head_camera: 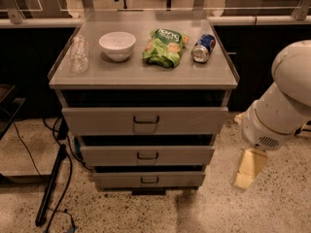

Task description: Open middle drawer

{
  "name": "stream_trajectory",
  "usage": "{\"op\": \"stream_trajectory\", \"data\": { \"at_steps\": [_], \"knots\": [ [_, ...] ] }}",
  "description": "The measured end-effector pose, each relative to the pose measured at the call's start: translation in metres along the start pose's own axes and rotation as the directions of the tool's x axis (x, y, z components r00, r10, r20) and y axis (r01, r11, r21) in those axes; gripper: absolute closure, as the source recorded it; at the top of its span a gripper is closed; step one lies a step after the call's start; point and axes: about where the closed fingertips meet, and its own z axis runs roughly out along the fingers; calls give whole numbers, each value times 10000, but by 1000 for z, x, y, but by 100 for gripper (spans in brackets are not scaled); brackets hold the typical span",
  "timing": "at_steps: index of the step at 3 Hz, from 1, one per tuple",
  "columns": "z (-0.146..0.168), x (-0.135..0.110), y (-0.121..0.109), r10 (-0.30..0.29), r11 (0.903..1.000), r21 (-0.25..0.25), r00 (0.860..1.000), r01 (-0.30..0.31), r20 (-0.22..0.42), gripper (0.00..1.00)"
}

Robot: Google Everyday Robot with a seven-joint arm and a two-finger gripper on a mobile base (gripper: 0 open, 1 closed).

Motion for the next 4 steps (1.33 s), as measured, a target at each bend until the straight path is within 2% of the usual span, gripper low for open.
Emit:
{"op": "stream_trajectory", "data": {
  "at_steps": [1,2,3,4],
  "knots": [
    [32,4,10,195,9983,-546,9998,-196,-21,0],
    [84,13,17,732,9920,-1025,9973,-730,-22,0],
    [121,14,16,1059,9845,-1429,9942,-1020,197,0],
    [128,14,15,1104,9828,-1514,9936,-1057,232,0]
  ]
}}
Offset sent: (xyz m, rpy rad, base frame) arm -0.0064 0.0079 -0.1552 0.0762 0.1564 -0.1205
